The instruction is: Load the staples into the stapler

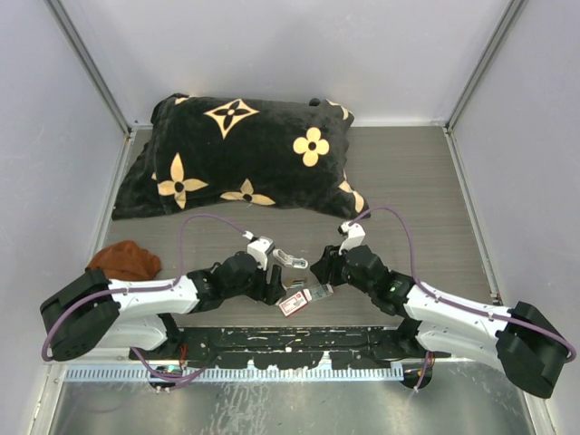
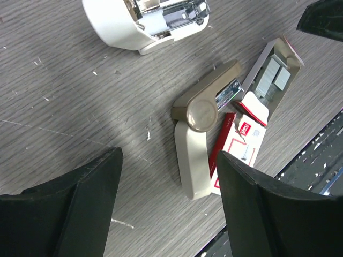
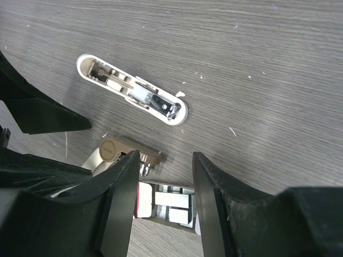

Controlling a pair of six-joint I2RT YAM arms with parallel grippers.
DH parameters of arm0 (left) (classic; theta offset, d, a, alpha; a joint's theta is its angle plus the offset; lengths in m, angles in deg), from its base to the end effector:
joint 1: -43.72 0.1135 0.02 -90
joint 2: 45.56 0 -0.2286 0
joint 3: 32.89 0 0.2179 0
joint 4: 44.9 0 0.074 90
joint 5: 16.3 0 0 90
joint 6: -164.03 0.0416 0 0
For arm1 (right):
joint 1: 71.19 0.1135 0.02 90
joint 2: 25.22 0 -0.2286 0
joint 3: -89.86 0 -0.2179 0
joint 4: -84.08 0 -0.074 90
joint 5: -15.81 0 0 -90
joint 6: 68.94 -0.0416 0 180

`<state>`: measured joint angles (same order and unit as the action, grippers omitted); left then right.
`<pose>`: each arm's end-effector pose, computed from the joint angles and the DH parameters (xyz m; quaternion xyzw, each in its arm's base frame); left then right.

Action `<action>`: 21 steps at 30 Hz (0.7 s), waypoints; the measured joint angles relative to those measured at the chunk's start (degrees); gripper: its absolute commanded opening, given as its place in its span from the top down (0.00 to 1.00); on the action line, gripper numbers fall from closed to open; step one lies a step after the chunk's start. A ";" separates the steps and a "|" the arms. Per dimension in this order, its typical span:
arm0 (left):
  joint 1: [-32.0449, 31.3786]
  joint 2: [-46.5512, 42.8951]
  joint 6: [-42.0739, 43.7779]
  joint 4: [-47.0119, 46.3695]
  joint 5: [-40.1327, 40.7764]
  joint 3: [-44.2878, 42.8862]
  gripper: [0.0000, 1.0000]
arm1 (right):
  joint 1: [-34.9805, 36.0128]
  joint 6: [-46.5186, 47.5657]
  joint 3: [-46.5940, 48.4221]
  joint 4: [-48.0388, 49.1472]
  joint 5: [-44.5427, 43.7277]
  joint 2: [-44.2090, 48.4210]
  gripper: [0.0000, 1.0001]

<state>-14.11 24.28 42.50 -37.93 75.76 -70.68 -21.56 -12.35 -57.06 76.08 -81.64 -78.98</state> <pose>0.1161 -0.1818 0.1397 0.1978 0.8806 -0.2910 0.3174 0.1271 0.1411 0.1656 -0.0883 0.8545 0.2955 0.4180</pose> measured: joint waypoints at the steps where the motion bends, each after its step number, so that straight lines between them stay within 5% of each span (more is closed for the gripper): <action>1: -0.26 0.55 -0.37 -0.79 0.28 -0.04 0.31 | 0.00 -0.17 -0.39 -0.24 -0.31 0.46 0.50; 21: -2.86 5.44 -1.77 1.38 0.11 -3.65 0.86 | 0.00 -0.94 -1.99 -3.06 -2.64 4.26 0.50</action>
<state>-16.97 29.72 40.73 -36.56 75.87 -74.33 -21.56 -13.29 -59.05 73.02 -84.28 -74.72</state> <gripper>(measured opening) 0.218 0.498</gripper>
